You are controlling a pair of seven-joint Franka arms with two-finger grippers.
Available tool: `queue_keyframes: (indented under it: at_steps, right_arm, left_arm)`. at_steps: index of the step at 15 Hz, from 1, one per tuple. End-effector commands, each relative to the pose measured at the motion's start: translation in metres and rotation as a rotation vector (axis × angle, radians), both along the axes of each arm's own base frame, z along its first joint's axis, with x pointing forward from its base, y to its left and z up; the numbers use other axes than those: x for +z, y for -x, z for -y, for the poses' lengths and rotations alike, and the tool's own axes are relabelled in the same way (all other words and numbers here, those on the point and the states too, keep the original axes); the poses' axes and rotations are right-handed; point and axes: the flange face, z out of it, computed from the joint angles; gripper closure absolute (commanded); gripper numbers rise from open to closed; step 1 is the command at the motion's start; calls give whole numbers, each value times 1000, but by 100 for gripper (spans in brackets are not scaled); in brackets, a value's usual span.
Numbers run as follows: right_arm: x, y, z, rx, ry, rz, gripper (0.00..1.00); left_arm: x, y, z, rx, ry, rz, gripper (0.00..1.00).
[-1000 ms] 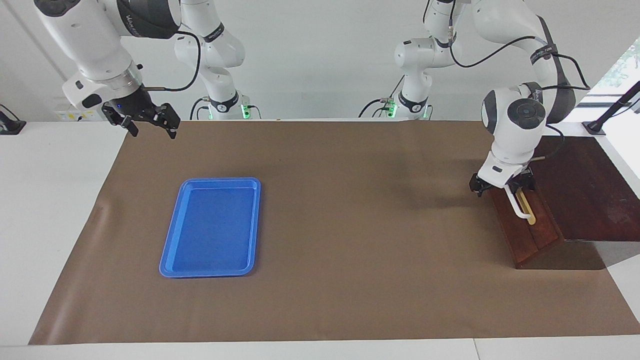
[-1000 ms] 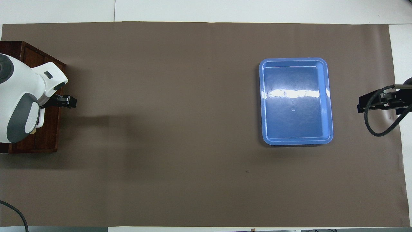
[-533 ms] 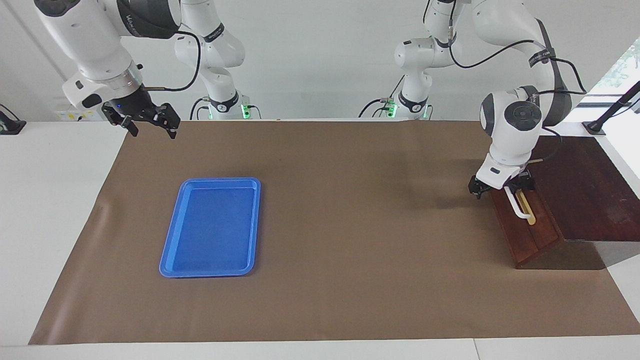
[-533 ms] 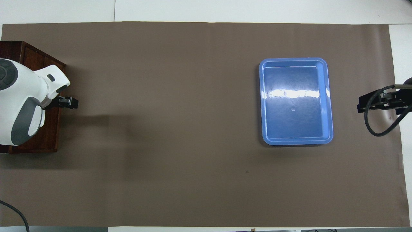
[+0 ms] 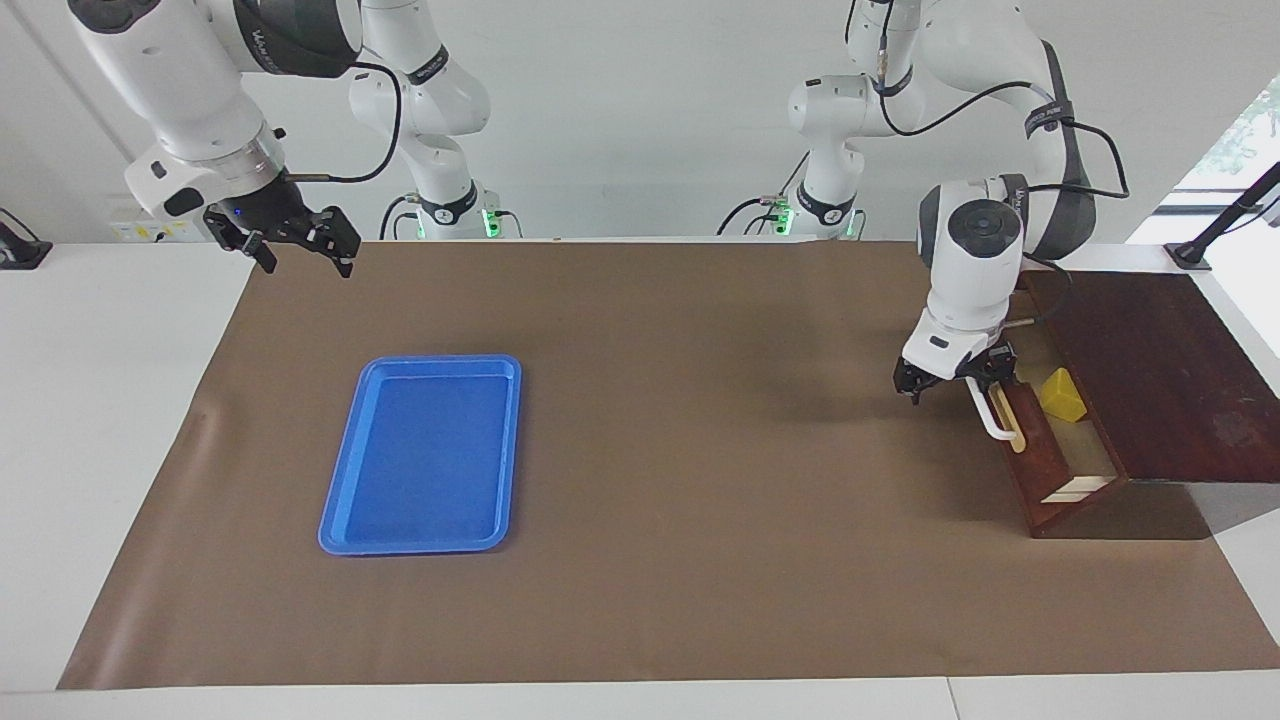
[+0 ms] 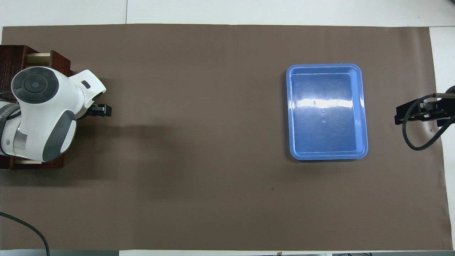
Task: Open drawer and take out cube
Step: 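Pull the drawer open toward the robot with the left gripper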
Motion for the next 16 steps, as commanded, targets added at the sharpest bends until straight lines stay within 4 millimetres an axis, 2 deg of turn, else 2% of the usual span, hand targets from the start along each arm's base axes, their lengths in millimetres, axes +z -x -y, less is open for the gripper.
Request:
queue_keyframes:
  at_steps: [1,7,12,16]
  right_arm:
    - [0,2,2,15,-2,-6,0]
    - [0,2,2,15,-2,-6,0]
    - [0,2,2,15,-2,-6,0]
    - [0,2,3,13,-2,-6,0]
  left_arm:
    - [10,8,31,25,46,13,0]
    - [10,22,80,48,80,7,0]
    - [15,26,100,58,109,15,0]
    - [22,23,100,70,104,8,0]
